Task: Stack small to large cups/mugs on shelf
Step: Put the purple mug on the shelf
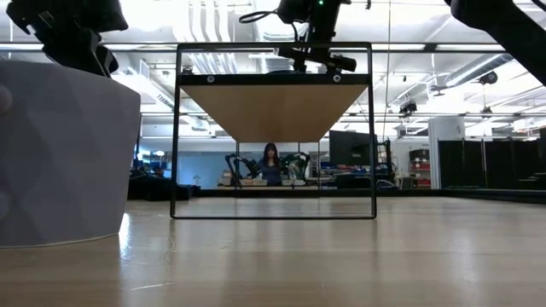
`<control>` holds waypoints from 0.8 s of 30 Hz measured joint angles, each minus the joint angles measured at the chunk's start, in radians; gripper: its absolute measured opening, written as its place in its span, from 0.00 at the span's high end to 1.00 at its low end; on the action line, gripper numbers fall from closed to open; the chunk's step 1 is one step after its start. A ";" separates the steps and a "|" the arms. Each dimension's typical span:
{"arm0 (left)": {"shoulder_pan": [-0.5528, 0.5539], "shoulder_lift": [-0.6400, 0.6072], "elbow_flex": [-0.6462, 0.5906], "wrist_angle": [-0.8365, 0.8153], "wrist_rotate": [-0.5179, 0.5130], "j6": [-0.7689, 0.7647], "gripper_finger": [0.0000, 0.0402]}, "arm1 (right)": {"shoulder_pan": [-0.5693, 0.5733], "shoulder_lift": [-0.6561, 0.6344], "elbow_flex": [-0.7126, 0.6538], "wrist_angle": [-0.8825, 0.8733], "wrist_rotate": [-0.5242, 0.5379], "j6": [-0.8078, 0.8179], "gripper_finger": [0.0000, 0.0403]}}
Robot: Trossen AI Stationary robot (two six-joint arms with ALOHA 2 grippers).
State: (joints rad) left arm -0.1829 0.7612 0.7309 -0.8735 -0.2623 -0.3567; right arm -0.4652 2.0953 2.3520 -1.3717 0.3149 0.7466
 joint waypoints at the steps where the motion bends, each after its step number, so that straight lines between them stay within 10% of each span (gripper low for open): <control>1: 0.000 0.004 0.001 0.000 0.000 0.001 0.75 | 0.000 0.000 0.000 0.000 0.000 0.000 0.58; 24: 0.000 -0.024 0.002 0.001 -0.005 0.003 0.75 | 0.181 -0.018 0.000 -0.158 -0.025 0.118 0.59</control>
State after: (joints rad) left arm -0.1829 0.7372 0.7329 -0.8722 -0.2668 -0.3534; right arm -0.2841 2.0773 2.3520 -1.5293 0.2897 0.8643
